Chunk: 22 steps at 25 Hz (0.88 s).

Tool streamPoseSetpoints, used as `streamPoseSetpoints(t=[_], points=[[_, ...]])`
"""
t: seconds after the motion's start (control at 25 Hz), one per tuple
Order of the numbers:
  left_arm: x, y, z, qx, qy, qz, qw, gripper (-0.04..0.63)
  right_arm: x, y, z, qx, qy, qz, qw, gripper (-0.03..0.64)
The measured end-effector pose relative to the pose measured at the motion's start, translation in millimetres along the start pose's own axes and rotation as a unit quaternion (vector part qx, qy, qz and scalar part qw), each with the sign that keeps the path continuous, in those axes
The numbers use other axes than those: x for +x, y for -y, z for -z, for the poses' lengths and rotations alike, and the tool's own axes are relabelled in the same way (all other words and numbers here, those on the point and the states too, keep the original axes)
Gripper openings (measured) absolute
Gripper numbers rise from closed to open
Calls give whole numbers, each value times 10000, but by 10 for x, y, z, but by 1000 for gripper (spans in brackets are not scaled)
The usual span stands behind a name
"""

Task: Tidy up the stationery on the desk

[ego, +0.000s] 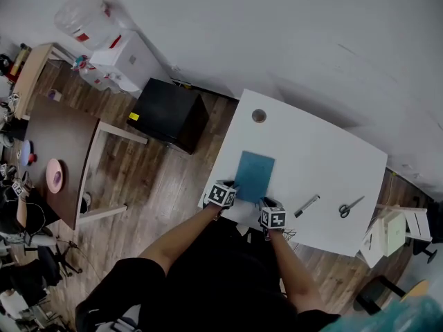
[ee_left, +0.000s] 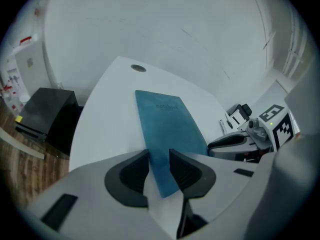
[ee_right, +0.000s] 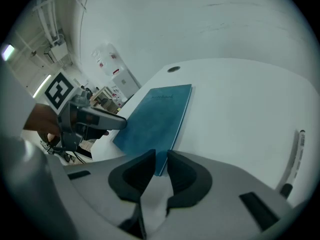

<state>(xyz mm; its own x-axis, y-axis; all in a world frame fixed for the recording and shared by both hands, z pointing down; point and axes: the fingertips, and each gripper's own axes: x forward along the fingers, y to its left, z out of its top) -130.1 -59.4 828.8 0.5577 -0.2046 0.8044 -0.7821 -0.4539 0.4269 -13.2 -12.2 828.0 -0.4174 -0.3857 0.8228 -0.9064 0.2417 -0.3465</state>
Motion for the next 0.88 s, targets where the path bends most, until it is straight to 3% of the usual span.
streamPoseSetpoints(t=[0.2,0.52,0.88], points=[[-82,-231,-60,210,-59,38,9998,118,142,-245,-1,329,48,-94,9994,80],[-116,-320,-75,443,-158,231,9986,121,180,-314,-89,210,133,224,9994,81],[-99,-259,-66,214,-20,376,9991,124,151,-213,-122,365,243,442,9981,81]])
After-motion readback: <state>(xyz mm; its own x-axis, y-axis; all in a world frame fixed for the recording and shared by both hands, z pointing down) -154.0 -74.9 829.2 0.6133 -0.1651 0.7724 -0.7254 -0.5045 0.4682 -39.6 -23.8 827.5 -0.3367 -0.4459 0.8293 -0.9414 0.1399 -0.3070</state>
